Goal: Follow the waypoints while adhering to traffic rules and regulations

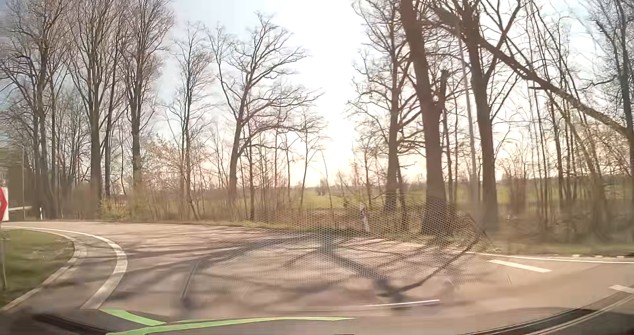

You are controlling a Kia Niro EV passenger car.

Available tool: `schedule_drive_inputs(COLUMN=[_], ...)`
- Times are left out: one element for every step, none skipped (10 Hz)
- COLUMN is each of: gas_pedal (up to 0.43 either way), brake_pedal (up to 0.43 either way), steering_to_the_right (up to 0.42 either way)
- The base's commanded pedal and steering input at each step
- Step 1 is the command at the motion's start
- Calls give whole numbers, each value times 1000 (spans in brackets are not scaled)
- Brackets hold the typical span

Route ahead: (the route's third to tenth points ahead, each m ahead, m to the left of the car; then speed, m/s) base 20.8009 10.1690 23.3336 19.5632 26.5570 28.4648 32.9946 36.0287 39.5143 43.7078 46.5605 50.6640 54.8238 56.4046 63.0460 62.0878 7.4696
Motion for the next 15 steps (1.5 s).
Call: schedule_drive_inputs(gas_pedal=[98,98,98,79,67,67,67,67,67,67,67,67,67,67,67], brake_pedal=[0,0,0,0,0,0,0,0,0,0,0,0,0,0,0], steering_to_the_right=[-196,-197,-198,-199,-206,-216,-222,-224,-224,-225,-229,-232,-235,-236,-238])
